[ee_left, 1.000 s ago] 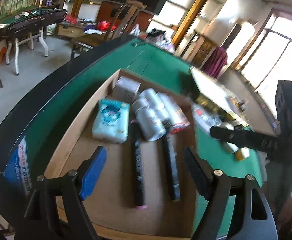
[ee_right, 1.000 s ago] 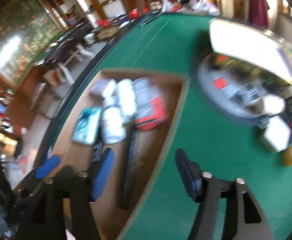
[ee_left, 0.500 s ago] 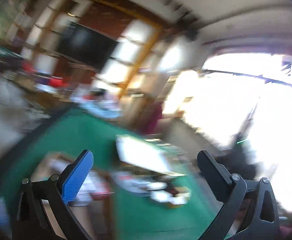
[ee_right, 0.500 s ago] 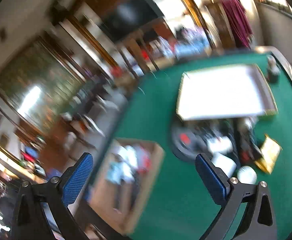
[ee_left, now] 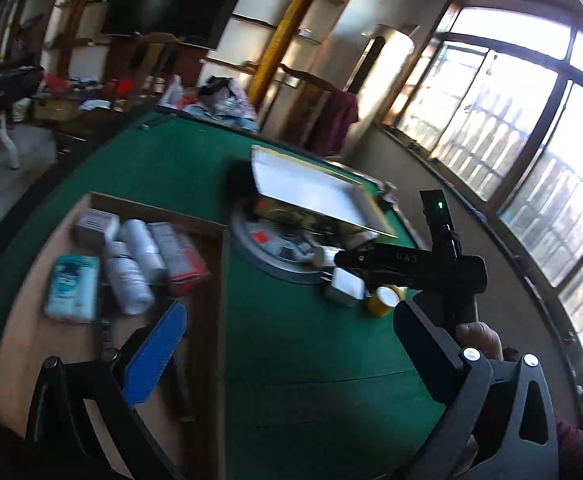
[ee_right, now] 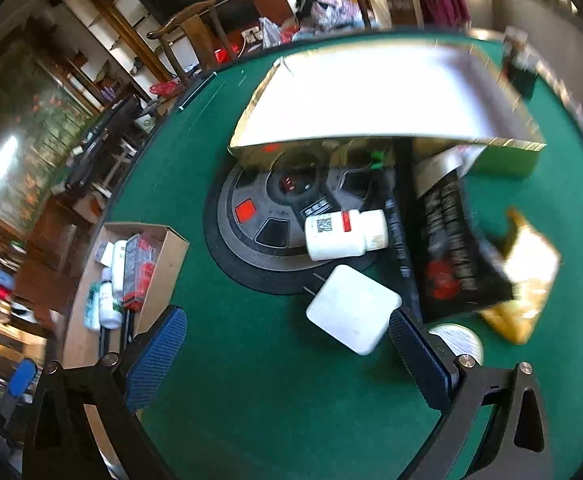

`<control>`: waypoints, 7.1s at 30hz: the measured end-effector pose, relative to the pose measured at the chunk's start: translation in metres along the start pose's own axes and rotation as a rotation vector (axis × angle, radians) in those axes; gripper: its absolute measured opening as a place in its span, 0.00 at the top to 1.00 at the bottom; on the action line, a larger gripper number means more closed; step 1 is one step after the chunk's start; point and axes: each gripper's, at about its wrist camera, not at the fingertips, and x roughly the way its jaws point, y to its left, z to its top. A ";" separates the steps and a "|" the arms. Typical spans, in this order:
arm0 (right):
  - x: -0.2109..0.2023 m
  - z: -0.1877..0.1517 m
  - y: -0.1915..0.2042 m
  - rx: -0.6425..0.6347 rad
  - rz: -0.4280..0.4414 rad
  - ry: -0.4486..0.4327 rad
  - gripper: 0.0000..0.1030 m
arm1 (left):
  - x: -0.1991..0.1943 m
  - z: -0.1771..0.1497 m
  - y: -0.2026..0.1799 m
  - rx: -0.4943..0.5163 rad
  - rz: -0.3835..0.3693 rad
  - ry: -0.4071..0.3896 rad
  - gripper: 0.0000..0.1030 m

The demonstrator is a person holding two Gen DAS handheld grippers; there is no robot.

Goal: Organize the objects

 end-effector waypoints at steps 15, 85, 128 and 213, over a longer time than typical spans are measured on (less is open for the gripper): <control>-0.017 -0.021 -0.004 -0.048 0.183 -0.060 0.00 | 0.046 0.024 -0.020 0.136 0.087 0.042 0.00; 0.042 -0.035 0.020 -0.293 -0.283 0.055 0.06 | 0.012 -0.023 0.025 0.049 0.070 0.004 0.67; 0.016 -0.077 0.179 -0.292 0.355 0.009 0.52 | -0.049 -0.040 0.122 -0.127 0.301 -0.076 0.67; -0.121 -0.064 0.014 -0.032 -0.207 -0.471 0.07 | -0.054 -0.023 -0.040 0.163 0.126 -0.085 0.19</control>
